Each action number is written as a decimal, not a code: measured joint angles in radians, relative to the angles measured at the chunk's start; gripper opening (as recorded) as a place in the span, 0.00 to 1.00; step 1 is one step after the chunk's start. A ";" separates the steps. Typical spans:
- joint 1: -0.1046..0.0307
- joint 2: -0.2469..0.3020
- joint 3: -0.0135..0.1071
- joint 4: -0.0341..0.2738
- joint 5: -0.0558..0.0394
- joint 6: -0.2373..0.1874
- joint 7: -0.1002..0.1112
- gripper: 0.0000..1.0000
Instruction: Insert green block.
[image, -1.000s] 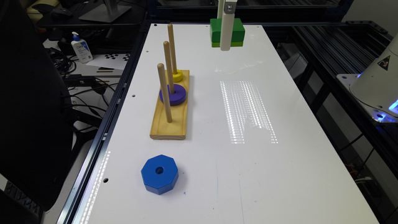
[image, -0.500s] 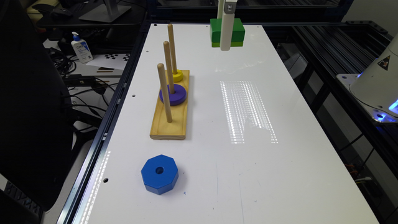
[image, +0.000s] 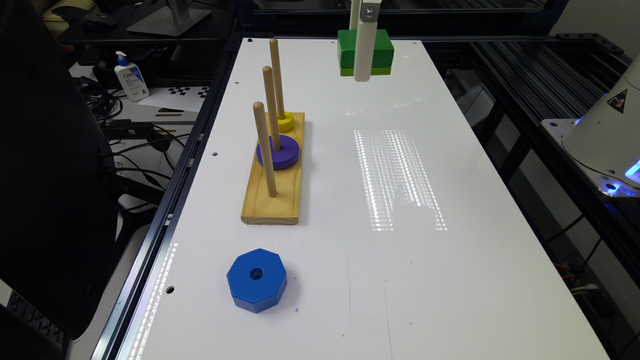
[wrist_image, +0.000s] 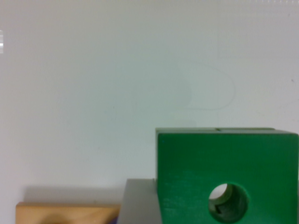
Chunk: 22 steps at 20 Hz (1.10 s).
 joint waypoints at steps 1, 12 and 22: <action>0.000 0.000 0.000 0.000 0.0000 0.000 0.000 0.00; 0.000 0.014 0.005 0.011 0.0004 0.028 0.000 0.00; 0.000 0.113 0.011 0.117 0.0000 0.032 0.000 0.00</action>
